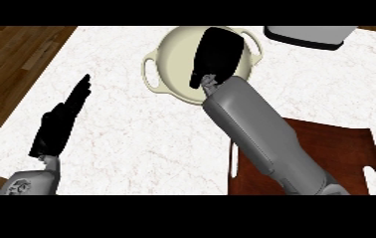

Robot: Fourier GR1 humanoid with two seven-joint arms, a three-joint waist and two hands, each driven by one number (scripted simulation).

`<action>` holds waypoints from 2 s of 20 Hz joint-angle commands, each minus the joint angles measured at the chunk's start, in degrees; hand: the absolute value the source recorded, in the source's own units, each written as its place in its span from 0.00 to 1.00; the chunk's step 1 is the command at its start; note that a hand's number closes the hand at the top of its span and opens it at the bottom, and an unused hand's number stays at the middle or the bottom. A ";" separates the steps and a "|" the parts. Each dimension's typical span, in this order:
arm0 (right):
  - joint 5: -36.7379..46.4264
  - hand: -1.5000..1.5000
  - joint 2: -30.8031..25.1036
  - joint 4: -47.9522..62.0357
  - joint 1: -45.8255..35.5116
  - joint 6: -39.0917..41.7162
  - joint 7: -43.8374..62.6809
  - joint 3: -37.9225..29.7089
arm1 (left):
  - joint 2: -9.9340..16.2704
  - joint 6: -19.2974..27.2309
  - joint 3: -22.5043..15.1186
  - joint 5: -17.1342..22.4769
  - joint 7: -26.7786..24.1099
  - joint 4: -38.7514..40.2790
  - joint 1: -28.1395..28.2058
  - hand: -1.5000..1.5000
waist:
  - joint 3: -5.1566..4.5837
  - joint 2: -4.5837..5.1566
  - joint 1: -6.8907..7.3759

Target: Pick the squash from the tray and place it in the pot

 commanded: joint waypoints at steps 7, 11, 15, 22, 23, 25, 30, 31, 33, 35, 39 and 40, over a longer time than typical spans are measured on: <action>9.50 1.00 0.60 7.56 -15.54 -8.70 17.15 -1.22 | -1.19 0.84 -0.96 -0.96 0.33 1.15 -1.55 0.50 | 0.21 0.52 -0.14; 10.32 1.00 0.60 9.75 -19.25 -10.96 18.10 -2.23 | -0.88 0.12 -1.16 -0.93 0.67 1.92 -3.22 0.50 | 0.24 0.75 -0.52; 12.07 1.00 0.60 13.31 -21.23 -14.19 18.63 -4.47 | -0.33 0.76 0.17 -0.88 0.33 2.60 -2.57 0.50 | 0.30 0.91 -1.13; 12.97 1.00 0.60 20.11 -22.63 -20.04 15.95 -7.67 | 0.39 1.21 1.53 -0.75 0.33 2.55 -2.83 0.50 | 0.42 1.12 -2.69; 13.94 1.00 0.60 21.29 -23.73 -19.95 16.23 -8.40 | 0.05 0.91 1.49 -0.09 -0.06 1.62 -1.33 0.50 | 0.41 0.83 -2.49; 14.23 1.00 0.60 24.19 -22.66 -22.01 14.06 -10.28 | -0.48 1.89 1.72 -0.26 0.77 1.33 -2.09 0.50 | 0.50 1.11 -3.68; 12.47 1.00 0.61 28.16 -21.89 -26.26 12.40 -11.58 | 0.75 1.26 3.20 0.42 -0.26 2.05 -2.20 0.50 | 0.46 0.98 -4.02; 13.32 1.00 0.61 30.27 -22.53 -26.90 10.33 -14.05 | 0.14 1.40 2.61 0.26 -0.21 1.67 -1.04 0.50 | 0.49 1.39 -4.25; 14.23 1.00 0.61 32.99 -21.55 -28.88 8.81 -14.39 | -0.57 2.23 2.17 -0.31 0.37 1.19 -0.48 0.50 | 0.54 1.27 -4.89; 14.46 1.00 0.61 35.58 -22.01 -28.90 8.41 -14.64 | 0.19 1.39 2.98 0.36 -1.36 1.59 1.45 0.50 | 0.48 1.17 -4.45; 12.26 1.00 0.61 37.21 -19.69 -34.86 4.97 -18.55 | -0.55 2.51 2.52 -0.46 -1.35 1.10 0.43 0.50 | 0.62 1.72 -4.90; 11.84 1.00 0.61 37.61 -20.90 -34.81 4.17 -19.65 | 0.32 1.61 3.58 0.57 -1.11 1.69 -0.19 0.50 | 0.61 1.49 -5.45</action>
